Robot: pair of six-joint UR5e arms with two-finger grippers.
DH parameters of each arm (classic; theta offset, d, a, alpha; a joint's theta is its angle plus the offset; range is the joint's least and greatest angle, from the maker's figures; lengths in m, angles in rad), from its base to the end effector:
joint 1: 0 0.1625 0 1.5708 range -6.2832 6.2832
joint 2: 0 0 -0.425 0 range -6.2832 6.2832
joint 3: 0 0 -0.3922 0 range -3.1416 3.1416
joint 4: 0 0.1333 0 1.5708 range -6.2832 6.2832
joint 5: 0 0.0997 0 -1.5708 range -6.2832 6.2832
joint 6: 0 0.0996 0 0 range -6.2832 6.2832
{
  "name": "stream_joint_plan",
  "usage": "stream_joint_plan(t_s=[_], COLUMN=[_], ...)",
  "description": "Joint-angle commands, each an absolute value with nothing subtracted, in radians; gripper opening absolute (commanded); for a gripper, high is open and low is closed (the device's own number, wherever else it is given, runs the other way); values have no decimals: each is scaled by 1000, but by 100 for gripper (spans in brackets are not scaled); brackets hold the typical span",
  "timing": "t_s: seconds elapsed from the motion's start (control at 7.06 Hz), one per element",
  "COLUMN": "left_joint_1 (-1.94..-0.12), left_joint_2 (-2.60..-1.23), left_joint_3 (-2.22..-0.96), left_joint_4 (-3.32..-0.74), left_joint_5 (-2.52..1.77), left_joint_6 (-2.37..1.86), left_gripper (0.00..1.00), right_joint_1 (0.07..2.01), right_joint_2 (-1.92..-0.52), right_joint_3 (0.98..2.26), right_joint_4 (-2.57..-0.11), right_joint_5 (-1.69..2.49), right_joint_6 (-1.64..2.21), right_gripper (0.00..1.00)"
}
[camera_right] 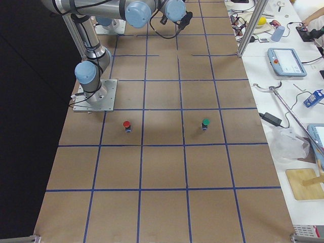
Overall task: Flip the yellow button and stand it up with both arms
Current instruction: 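Lift the button with the left gripper while the right gripper approaches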
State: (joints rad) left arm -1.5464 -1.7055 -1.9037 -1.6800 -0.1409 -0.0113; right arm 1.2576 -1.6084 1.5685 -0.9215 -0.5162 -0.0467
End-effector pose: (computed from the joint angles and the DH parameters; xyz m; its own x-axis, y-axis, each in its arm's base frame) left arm -0.2197 -0.5039 0.3642 0.1538 -0.5458 0.8237 -0.0187 0.8318 0.5547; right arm 0.0769 -0.4764 0.5055 -0.3276 0.5886 -0.7391 0.2376 0.8085 0.5385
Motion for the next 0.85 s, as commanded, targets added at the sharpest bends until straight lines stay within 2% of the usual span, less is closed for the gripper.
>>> stream_joint_plan(t_s=[0.0, 0.28, 0.71], left_joint_1=[-1588, -1597, -1597], left_joint_2=[-1704, -1691, -1681], left_joint_3=[-1933, -1965, -1964], left_joint_4=[-1680, -1678, -1675], left_joint_5=[-210, -213, -215], left_joint_6=[-43, -51, -80], left_gripper=[1, 1, 1], right_joint_1=[1322, 1348, 1359], right_joint_2=[-1551, -1523, -1526], right_joint_3=[1606, 1609, 1612], right_joint_4=[-1005, -1061, -1065], right_joint_5=[-387, -387, -387], right_joint_6=[-66, -58, -67], right_gripper=[100, 97, 88])
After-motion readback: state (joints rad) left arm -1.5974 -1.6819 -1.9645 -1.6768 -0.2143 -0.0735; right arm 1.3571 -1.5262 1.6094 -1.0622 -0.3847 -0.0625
